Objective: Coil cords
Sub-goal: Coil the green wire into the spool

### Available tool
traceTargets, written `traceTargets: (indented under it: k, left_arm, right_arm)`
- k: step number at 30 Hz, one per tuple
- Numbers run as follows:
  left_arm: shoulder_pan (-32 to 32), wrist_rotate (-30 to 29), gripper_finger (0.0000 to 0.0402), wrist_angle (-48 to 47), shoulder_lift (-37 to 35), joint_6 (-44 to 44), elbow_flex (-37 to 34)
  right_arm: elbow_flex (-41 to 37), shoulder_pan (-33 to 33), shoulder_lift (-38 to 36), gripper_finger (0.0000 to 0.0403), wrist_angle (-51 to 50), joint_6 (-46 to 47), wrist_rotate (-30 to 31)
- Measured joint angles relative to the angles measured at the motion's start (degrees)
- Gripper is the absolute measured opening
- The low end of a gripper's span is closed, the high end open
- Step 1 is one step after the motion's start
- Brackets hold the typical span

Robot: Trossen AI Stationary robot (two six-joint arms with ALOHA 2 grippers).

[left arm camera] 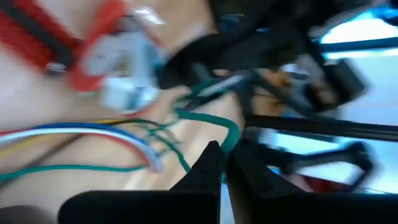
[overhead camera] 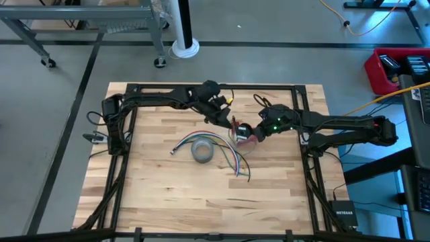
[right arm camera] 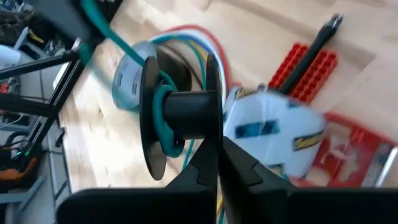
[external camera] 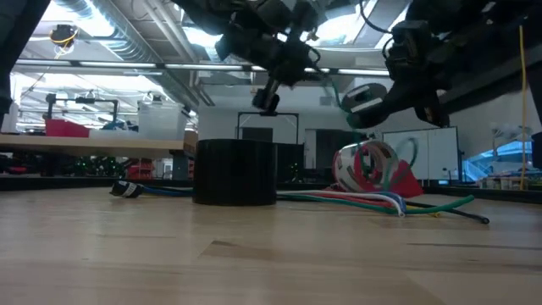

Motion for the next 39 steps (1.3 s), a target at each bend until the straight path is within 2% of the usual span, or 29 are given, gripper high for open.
traceTargets:
  k: [4,8,19,28,39]
  left_arm:
    - [1.2,2.0,0.0,6.1,0.0,-6.0,0.0]
    - [1.7,1.9,0.0,7.9,0.0,-7.5,0.0]
    - [2.3,-0.6,0.0,7.4,0.6,-9.7,0.1]
    - [2.7,-1.7,0.0,7.8,0.8,-11.4,0.1]
    - [2.6,-1.0,0.0,3.3,0.8,-7.7,0.1]
  right_arm:
    - [0.8,0.0,0.0,0.0003,0.3,-1.5,2.7]
    - [1.3,0.0,0.0,0.0003,0.7,-1.7,4.2]
    - [1.6,0.0,0.0,0.0003,3.2,-1.8,-0.8]
    - [1.6,0.1,1.9,0.0003,4.0,-1.5,-0.9]
    - [1.7,5.0,3.3,0.0003,3.7,-1.5,-1.4]
